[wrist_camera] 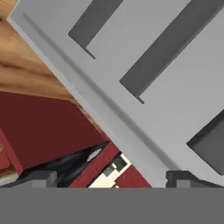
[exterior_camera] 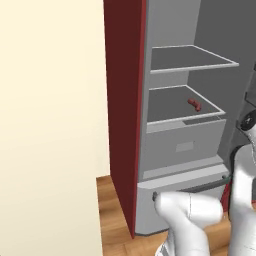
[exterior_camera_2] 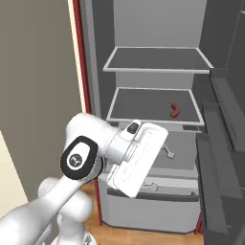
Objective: Move the hot dog bun to the plate on the dining table and place the condiment next to that plate. Then navigate to the fridge and take the sausage and place it on the plate as well.
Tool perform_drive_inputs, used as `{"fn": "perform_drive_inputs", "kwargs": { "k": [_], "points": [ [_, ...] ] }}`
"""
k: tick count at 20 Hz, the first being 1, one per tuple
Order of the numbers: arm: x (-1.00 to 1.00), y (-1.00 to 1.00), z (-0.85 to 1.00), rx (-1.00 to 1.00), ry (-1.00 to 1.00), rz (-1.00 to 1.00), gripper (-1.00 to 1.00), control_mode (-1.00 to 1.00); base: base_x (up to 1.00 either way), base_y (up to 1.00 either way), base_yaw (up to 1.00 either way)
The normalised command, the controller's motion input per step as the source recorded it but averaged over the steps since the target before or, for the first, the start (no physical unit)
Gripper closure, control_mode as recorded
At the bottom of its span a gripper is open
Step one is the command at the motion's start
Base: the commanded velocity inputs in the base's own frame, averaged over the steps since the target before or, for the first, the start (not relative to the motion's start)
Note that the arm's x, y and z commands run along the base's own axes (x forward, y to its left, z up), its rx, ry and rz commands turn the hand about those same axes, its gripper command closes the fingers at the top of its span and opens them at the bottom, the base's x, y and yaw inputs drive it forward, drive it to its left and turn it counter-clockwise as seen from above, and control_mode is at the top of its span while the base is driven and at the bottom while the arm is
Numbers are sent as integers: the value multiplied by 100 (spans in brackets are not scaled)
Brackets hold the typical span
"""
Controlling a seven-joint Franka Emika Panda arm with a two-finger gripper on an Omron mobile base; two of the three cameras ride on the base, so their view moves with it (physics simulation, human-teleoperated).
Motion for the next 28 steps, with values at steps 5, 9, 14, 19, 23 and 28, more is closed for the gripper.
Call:
{"fn": "perform_drive_inputs", "kwargs": {
  "k": [5,9,14,19,23,28],
  "points": [
    [-19,100,60,37,2,0,-100,-100,0,0,0],
    [30,98,39,57,-2,0,-100,-100,0,0,0],
    [53,77,25,49,-25,-6,-100,-100,0,0,0],
    [19,32,0,50,-32,-22,-100,-100,0,0,0],
    [2,16,-29,29,-22,-13,-100,-100,0,0,0],
    [0,45,-31,-12,-2,0,-100,-100,0,0,0]
  ]
}}
